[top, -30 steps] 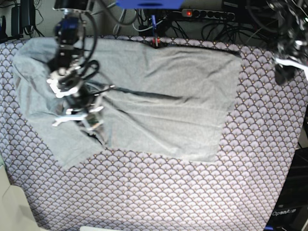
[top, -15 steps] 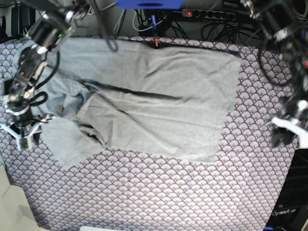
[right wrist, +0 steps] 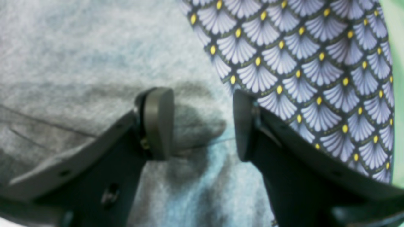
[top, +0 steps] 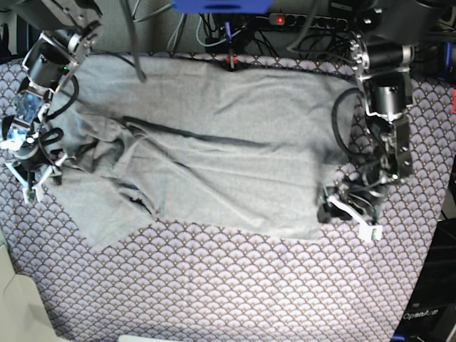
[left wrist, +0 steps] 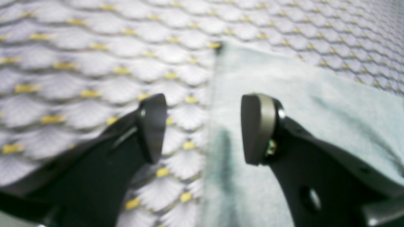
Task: Fold the T-shirt properly
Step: 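Lower both grippers to the shirt's hem corners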
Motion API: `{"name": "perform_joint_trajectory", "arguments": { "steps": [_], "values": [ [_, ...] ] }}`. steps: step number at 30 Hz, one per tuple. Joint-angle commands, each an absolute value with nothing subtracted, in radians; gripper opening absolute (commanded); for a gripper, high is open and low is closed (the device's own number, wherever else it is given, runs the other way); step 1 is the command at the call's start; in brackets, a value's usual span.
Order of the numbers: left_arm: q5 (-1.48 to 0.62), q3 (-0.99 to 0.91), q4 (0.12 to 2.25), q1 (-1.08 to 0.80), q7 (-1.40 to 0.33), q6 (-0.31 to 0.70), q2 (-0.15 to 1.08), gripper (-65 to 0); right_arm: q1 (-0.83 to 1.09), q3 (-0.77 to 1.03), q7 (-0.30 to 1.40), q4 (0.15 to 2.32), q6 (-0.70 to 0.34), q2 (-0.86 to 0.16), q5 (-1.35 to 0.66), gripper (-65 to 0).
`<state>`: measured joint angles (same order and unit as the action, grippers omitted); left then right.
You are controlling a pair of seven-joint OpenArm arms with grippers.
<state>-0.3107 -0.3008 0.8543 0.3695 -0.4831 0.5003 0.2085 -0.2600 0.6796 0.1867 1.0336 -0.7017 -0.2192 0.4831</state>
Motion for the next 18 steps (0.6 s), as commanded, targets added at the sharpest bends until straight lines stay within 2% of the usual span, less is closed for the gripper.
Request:
{"name": "perform_joint_trajectory", "arguments": {
  "steps": [1,9,18],
  "values": [
    [-0.325,-0.289,0.846,0.404,-0.441,0.501,0.228,-28.3,-0.263,0.682,0.17,1.049,-0.698,-0.236,0.472,-33.8],
    [-0.326,-0.228,0.71,0.46,-0.38,0.495,0.226,-28.2,-0.234,0.682,0.17,1.047,-0.698,-0.232,0.469,-33.8],
    [-0.326,-0.226,0.704,0.495,-0.383,0.496,0.226,-28.1,-0.226,0.682,0.17,1.044,-0.698,-0.217,0.469,-34.0]
  ]
}}
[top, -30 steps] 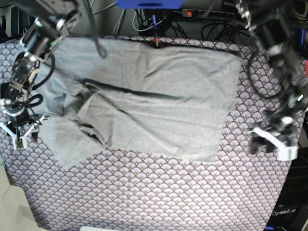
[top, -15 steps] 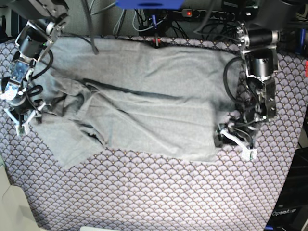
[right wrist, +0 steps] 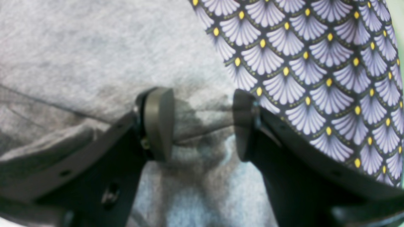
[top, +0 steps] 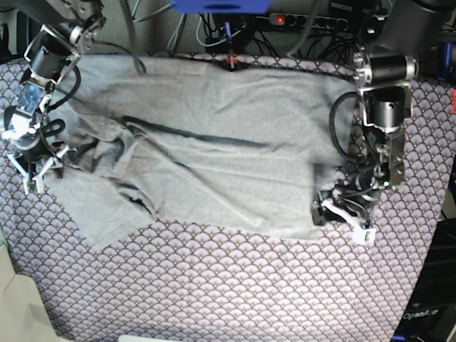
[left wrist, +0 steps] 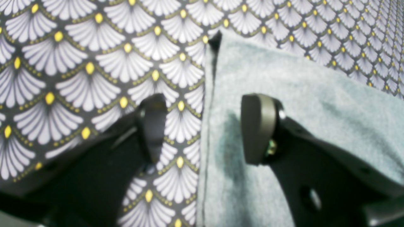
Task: Fold the T-shirt properly
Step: 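Lower both grippers to the shirt's hem corners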
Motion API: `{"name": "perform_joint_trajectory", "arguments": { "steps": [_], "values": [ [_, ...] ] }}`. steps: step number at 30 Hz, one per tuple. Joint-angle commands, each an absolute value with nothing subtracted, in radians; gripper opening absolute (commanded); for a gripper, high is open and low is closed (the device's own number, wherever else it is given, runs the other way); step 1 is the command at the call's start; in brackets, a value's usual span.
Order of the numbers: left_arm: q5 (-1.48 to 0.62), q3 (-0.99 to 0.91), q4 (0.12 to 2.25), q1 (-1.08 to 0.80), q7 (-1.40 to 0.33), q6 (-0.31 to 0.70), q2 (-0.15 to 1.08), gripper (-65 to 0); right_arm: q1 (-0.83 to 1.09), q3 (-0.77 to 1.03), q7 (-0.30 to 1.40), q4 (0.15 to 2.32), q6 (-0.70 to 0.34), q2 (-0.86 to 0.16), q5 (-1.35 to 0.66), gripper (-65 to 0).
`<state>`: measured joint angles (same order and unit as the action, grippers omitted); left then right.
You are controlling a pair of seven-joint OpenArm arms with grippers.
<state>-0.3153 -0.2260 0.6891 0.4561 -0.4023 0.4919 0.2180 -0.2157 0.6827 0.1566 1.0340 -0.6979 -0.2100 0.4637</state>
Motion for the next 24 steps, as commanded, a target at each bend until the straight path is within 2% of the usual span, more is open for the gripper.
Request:
{"name": "perform_joint_trajectory", "arguments": {
  "steps": [1,3,5,11,16,24],
  "values": [
    [-0.326,-0.226,0.702,0.503,-0.384,0.496,0.226,-28.1,-0.226,0.682,0.17,1.041,-0.698,-0.214,0.469,-34.0],
    [-0.326,-0.226,0.708,0.51,-0.387,0.496,0.216,-28.2,-0.228,0.68,0.166,1.018,-0.698,-0.213,0.469,-34.3],
    [-0.325,-0.225,0.723,0.507,-0.389,0.496,0.206,-28.2,-0.234,0.68,0.165,0.98,-0.698,-0.214,0.469,-37.9],
    [-0.326,-0.225,0.728,0.506,-0.389,0.495,0.2,-28.3,-0.252,0.677,0.163,0.931,-0.698,-0.216,0.469,-65.0],
    [-0.328,-0.231,0.73,0.506,-0.389,0.501,0.2,-28.3,-0.257,0.68,0.163,0.966,-0.698,-0.214,0.469,-65.0],
    [-0.328,-0.231,0.73,0.51,-0.389,0.503,0.18,-28.3,-0.228,0.676,0.17,1.244,-0.698,-0.176,0.469,-65.0]
  ]
}}
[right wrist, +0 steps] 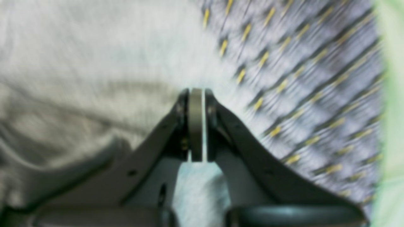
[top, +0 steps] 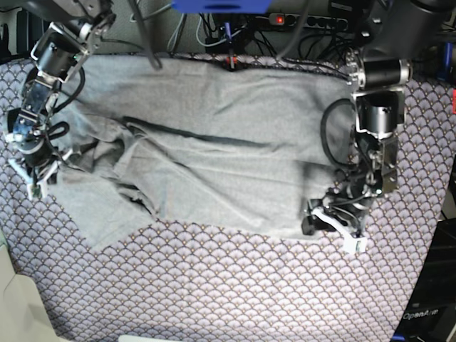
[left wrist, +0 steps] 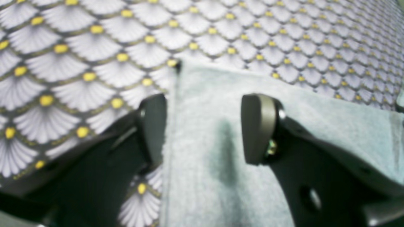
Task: Fold the T-shirt properly
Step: 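Lower both grippers to the shirt's hem corners, then grasp the hem corners of the grey shirt with both grippers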
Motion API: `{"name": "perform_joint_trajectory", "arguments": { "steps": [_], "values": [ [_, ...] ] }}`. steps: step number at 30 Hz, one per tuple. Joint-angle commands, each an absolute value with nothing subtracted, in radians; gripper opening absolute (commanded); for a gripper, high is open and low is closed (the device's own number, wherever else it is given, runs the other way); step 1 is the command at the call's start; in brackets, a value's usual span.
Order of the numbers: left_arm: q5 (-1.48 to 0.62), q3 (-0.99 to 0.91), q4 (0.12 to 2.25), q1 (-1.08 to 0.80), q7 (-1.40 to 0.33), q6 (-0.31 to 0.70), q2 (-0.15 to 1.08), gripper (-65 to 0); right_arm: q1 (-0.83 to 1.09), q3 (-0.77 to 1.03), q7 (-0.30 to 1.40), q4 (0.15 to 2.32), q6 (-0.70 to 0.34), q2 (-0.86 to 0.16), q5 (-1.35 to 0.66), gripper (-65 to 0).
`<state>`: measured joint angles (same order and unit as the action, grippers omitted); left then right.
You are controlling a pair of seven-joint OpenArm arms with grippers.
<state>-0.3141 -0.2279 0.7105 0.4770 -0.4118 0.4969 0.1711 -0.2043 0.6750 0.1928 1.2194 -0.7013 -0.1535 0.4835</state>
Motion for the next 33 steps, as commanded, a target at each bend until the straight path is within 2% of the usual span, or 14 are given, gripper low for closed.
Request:
{"name": "perform_joint_trajectory", "arguments": {
  "steps": [1,9,16,24,33],
  "values": [
    [-0.328,-0.231,0.73,0.51,-0.389,0.503,0.179,-28.3,-0.226,0.676,0.17,1.267,-0.698,-0.176,0.47,-65.0],
    [-0.328,-0.229,0.73,0.51,-0.389,0.503,0.179,-28.3,-0.237,0.68,0.179,1.27,-0.698,-0.174,0.472,-64.7],
    [-0.328,-0.228,0.73,0.509,-0.389,0.503,0.182,-28.3,-0.315,0.736,0.397,1.161,-0.698,-0.205,0.435,-46.2],
    [-0.328,-0.231,0.73,0.507,-0.389,0.503,0.188,-28.3,-0.355,0.797,0.483,1.04,-0.698,-0.265,0.331,-33.6],
    [-0.328,-0.229,0.73,0.507,-0.389,0.503,0.188,-28.3,-0.321,0.791,0.479,1.035,-0.698,-0.239,0.318,-33.0]
  ]
}}
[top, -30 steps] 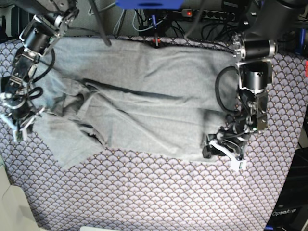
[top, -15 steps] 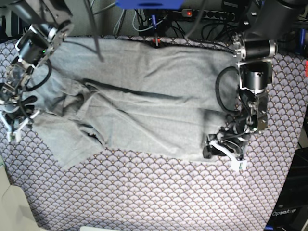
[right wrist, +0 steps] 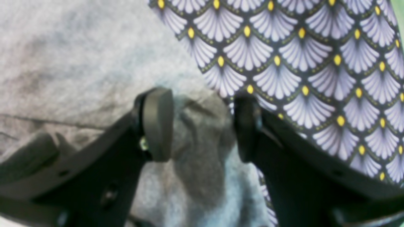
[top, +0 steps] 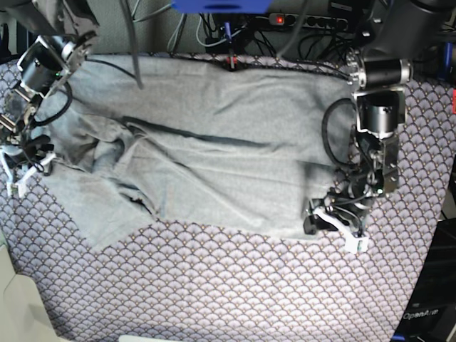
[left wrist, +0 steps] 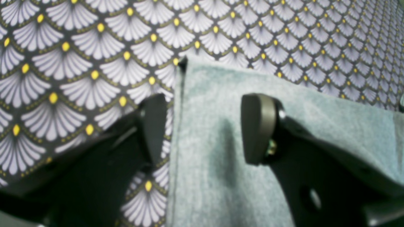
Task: Fold the T-shirt properly
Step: 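Grasp the hem corners of the grey shirt with both grippers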
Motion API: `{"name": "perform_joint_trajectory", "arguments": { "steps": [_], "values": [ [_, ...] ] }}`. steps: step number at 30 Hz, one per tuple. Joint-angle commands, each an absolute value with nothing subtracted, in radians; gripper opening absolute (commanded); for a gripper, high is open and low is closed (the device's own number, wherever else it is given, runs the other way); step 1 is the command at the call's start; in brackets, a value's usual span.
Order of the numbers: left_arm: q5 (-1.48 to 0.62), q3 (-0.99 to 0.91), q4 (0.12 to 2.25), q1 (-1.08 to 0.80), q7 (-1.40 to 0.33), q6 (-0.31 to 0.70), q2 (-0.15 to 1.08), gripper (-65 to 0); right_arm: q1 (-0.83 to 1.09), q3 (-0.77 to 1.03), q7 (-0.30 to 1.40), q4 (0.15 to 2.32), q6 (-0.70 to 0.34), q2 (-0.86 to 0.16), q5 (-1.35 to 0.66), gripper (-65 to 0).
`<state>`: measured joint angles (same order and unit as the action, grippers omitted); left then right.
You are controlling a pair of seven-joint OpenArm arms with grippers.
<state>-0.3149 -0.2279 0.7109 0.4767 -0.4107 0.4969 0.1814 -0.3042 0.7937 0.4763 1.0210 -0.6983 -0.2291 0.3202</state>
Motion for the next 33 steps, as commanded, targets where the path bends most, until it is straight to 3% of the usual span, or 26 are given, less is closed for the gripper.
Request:
{"name": "perform_joint_trajectory", "arguments": {
  "steps": [1,4,9,10,27,33],
  "values": [
    [-0.328,-0.228,0.73,0.507,-0.389,0.503,0.188,-28.3,-0.315,0.791,0.479,1.035,-0.698,-0.236,0.318,-33.1],
    [-0.328,-0.226,0.73,0.507,-0.389,0.503,0.185,-28.2,-0.311,0.789,0.476,1.035,-0.698,-0.231,0.318,-36.8],
    [-0.328,-0.228,0.73,0.509,-0.389,0.503,0.179,-28.2,-0.311,0.788,0.476,1.036,-0.698,-0.22,0.318,-62.3],
    [-0.329,-0.231,0.73,0.51,-0.389,0.503,0.179,-28.2,-0.311,0.788,0.476,1.036,-0.698,-0.22,0.321,-65.0],
    [-0.326,-0.234,0.786,0.51,-0.38,0.489,0.116,-28.1,-0.311,0.751,0.476,1.036,-0.698,-0.231,0.323,-65.0],
    [-0.321,-0.283,0.786,0.509,-0.357,0.4,0.117,-28.0,-0.311,0.75,0.476,1.036,-0.698,-0.231,0.323,-65.0]
  ]
}}
